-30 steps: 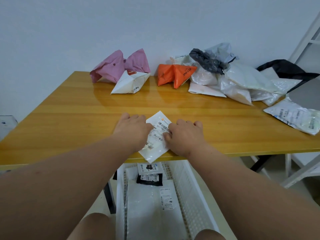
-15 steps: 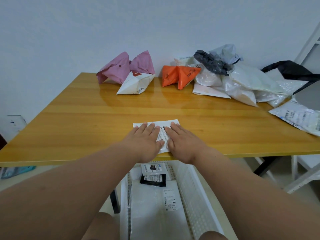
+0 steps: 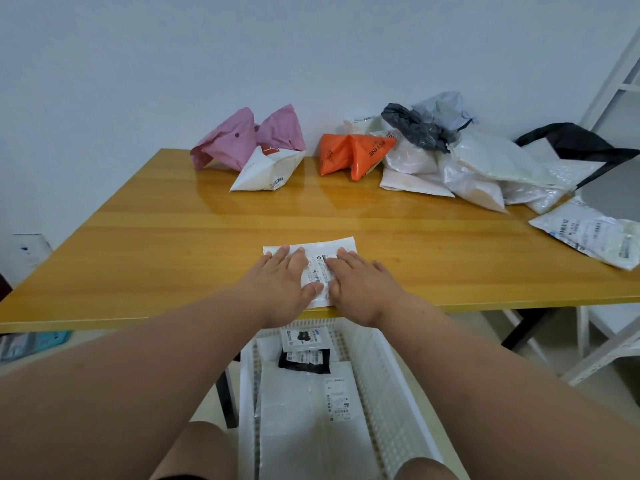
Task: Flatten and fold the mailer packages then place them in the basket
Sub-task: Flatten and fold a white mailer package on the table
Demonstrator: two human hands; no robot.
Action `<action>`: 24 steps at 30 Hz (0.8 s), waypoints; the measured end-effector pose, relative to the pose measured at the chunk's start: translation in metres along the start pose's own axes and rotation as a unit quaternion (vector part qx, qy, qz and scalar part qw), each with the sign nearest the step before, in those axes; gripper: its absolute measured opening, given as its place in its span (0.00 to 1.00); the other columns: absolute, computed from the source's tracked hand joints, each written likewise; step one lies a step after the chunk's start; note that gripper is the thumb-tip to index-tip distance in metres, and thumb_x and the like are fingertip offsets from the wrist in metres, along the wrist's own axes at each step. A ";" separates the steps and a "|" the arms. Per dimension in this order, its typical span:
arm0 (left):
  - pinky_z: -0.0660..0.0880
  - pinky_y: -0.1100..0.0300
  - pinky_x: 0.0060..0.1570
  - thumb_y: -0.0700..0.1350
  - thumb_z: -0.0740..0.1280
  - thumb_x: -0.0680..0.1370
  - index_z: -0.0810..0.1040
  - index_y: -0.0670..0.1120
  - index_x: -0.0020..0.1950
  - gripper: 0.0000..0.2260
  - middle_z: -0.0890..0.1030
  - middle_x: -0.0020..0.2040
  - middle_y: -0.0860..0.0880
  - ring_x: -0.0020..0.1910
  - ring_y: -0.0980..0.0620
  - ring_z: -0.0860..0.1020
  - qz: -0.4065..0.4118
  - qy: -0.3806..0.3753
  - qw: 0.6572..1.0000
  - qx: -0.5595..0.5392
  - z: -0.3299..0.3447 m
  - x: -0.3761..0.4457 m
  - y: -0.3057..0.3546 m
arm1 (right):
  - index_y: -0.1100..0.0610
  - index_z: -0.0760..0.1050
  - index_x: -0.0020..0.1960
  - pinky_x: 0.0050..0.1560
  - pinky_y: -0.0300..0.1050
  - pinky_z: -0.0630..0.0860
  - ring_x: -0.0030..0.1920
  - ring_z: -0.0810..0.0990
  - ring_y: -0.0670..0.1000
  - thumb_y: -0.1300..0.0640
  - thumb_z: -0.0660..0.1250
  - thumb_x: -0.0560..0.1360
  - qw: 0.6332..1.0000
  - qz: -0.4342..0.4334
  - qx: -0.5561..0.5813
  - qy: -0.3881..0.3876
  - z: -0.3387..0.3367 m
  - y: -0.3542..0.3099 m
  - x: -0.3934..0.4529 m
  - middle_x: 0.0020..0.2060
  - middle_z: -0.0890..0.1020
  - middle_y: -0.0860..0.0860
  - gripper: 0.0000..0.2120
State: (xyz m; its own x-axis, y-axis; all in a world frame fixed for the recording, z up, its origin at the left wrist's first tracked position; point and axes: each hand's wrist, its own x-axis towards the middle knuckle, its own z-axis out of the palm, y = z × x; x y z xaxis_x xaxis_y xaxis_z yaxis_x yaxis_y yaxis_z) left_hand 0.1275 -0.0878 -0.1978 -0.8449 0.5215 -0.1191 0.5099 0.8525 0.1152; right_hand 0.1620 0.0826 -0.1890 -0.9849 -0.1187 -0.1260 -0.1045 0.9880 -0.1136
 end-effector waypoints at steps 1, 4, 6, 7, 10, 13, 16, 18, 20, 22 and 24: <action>0.41 0.51 0.77 0.62 0.46 0.82 0.45 0.44 0.80 0.33 0.51 0.81 0.48 0.79 0.49 0.41 0.005 0.012 1.000 -0.002 0.001 -0.003 -0.001 | 0.53 0.52 0.79 0.77 0.58 0.47 0.79 0.46 0.50 0.50 0.47 0.83 1.000 -0.002 0.010 0.007 0.000 0.000 -0.003 0.80 0.49 0.52 0.25; 0.44 0.50 0.77 0.68 0.47 0.79 0.48 0.44 0.80 0.38 0.53 0.80 0.49 0.79 0.50 0.43 0.021 0.021 1.000 -0.002 0.000 -0.013 0.002 | 0.53 0.57 0.76 0.76 0.59 0.48 0.79 0.48 0.50 0.50 0.48 0.83 1.000 -0.009 0.022 0.019 0.002 0.000 -0.011 0.80 0.51 0.53 0.23; 0.46 0.50 0.77 0.71 0.49 0.76 0.51 0.45 0.80 0.41 0.50 0.81 0.48 0.79 0.50 0.44 0.032 0.018 0.999 0.025 -0.004 -0.019 0.004 | 0.53 0.59 0.76 0.76 0.58 0.51 0.79 0.51 0.51 0.50 0.49 0.83 0.999 -0.013 0.019 0.030 0.002 0.000 -0.017 0.79 0.53 0.52 0.23; 0.47 0.50 0.77 0.73 0.50 0.74 0.52 0.45 0.79 0.43 0.49 0.81 0.48 0.79 0.49 0.45 0.036 0.017 0.998 0.044 -0.006 -0.022 0.004 | 0.52 0.61 0.75 0.75 0.56 0.54 0.77 0.54 0.52 0.49 0.49 0.83 0.999 -0.014 0.012 0.043 0.001 0.000 -0.020 0.78 0.56 0.52 0.22; 0.51 0.49 0.76 0.73 0.58 0.73 0.52 0.48 0.79 0.43 0.50 0.79 0.49 0.78 0.48 0.49 0.041 0.001 0.994 0.098 -0.011 -0.029 0.004 | 0.52 0.66 0.73 0.68 0.53 0.65 0.69 0.65 0.55 0.42 0.50 0.82 0.996 -0.023 -0.023 0.079 -0.003 0.000 -0.031 0.71 0.66 0.52 0.24; 0.58 0.49 0.73 0.62 0.62 0.78 0.51 0.50 0.79 0.36 0.55 0.78 0.50 0.76 0.48 0.55 0.038 0.005 0.996 0.085 -0.013 -0.036 0.005 | 0.49 0.60 0.76 0.69 0.55 0.65 0.70 0.64 0.54 0.31 0.50 0.78 0.998 -0.028 -0.003 0.064 -0.002 -0.001 -0.041 0.71 0.67 0.50 0.34; 0.72 0.48 0.61 0.54 0.62 0.80 0.56 0.52 0.74 0.25 0.71 0.67 0.47 0.63 0.45 0.71 0.007 0.016 1.000 0.023 -0.018 -0.044 0.008 | 0.48 0.59 0.75 0.67 0.55 0.66 0.68 0.67 0.54 0.29 0.59 0.73 0.999 -0.029 -0.024 0.035 -0.006 -0.005 -0.050 0.69 0.69 0.49 0.37; 0.76 0.49 0.49 0.52 0.61 0.81 0.62 0.52 0.66 0.16 0.76 0.54 0.48 0.49 0.47 0.75 -0.007 0.016 1.000 -0.009 -0.025 -0.052 0.010 | 0.50 0.64 0.70 0.61 0.53 0.70 0.63 0.71 0.54 0.37 0.64 0.75 0.998 -0.031 -0.046 0.023 -0.011 -0.008 -0.055 0.63 0.72 0.50 0.29; 0.75 0.52 0.45 0.52 0.58 0.82 0.68 0.51 0.61 0.09 0.77 0.50 0.49 0.46 0.47 0.75 -0.006 0.021 1.000 -0.013 -0.035 -0.060 0.013 | 0.52 0.70 0.64 0.53 0.50 0.73 0.56 0.74 0.55 0.46 0.62 0.79 0.999 -0.026 -0.031 0.027 -0.017 -0.012 -0.058 0.57 0.75 0.51 0.17; 0.74 0.53 0.44 0.53 0.57 0.83 0.74 0.50 0.54 0.10 0.78 0.46 0.49 0.45 0.48 0.76 -0.014 0.030 0.999 -0.035 -0.047 -0.069 0.016 | 0.54 0.74 0.55 0.43 0.47 0.72 0.48 0.75 0.55 0.50 0.58 0.81 0.999 -0.010 0.012 0.033 -0.027 -0.018 -0.063 0.49 0.78 0.52 0.10; 0.73 0.54 0.41 0.53 0.60 0.81 0.76 0.48 0.44 0.13 0.77 0.40 0.50 0.42 0.49 0.76 -0.032 0.036 0.994 -0.099 -0.060 -0.075 0.016 | 0.56 0.72 0.45 0.38 0.45 0.68 0.44 0.74 0.55 0.51 0.58 0.81 0.998 0.004 0.051 0.033 -0.040 -0.023 -0.069 0.40 0.76 0.51 0.11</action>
State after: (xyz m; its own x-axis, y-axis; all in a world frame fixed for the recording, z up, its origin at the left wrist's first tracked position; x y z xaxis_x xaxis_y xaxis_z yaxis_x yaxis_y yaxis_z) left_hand 0.1895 -0.1152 -0.1275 -0.8876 0.4564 -0.0626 0.4190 0.8563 0.3020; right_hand 0.2270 0.0725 -0.1383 -0.9928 -0.1016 -0.0631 -0.0861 0.9734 -0.2125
